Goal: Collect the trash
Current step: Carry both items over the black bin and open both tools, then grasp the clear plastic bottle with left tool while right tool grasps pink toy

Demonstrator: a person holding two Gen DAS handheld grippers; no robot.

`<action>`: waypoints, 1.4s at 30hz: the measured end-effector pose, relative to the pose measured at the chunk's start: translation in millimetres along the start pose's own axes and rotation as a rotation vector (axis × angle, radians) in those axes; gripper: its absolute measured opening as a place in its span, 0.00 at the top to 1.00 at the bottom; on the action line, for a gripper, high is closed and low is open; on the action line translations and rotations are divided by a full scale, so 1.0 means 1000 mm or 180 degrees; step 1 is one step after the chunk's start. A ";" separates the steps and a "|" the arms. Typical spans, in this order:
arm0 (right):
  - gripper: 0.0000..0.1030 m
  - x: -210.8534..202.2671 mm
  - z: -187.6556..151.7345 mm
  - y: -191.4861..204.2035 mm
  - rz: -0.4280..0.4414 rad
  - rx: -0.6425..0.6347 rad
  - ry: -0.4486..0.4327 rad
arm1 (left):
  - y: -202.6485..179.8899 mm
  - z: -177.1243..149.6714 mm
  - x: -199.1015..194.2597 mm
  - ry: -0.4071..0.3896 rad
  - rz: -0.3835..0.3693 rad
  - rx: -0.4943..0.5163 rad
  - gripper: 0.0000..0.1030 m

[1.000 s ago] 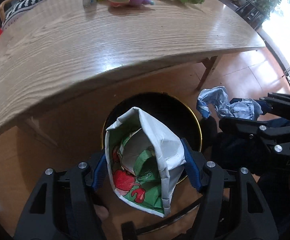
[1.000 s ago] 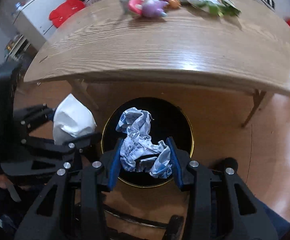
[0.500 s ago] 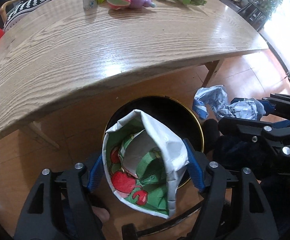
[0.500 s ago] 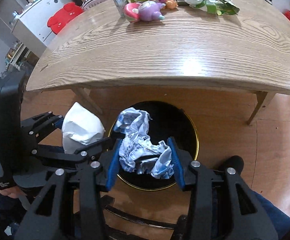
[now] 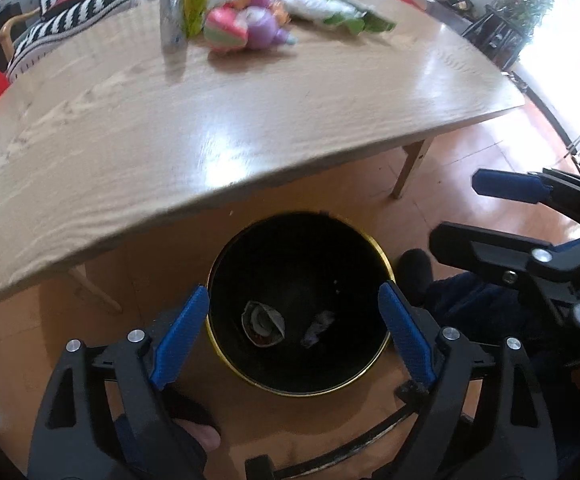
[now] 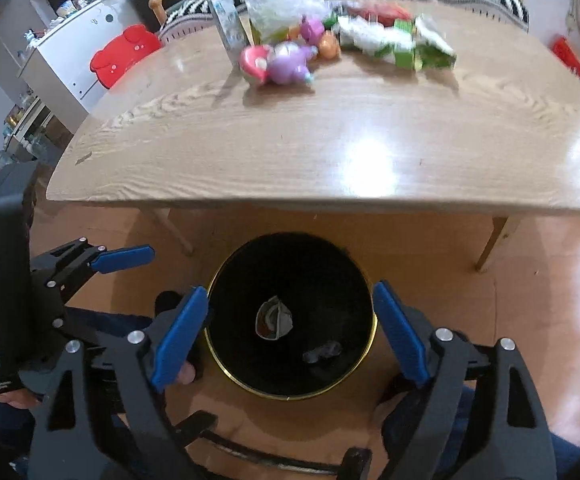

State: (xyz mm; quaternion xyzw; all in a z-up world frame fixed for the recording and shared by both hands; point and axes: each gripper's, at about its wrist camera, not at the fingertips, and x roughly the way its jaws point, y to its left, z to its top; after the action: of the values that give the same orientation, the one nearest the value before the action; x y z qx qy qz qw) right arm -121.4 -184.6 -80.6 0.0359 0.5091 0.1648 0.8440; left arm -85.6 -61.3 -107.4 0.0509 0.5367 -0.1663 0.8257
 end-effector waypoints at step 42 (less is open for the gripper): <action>0.09 0.076 0.144 0.013 -0.0339 -0.0317 -0.0449 | 0.137 0.209 0.039 -0.0939 0.0586 -0.0453 0.09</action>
State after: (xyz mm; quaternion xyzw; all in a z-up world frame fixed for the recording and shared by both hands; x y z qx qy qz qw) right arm 33.8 -133.1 -73.4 -0.0217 0.4408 0.1419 0.8860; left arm 155.7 4.2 -67.8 0.0162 0.4132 -0.0574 0.9087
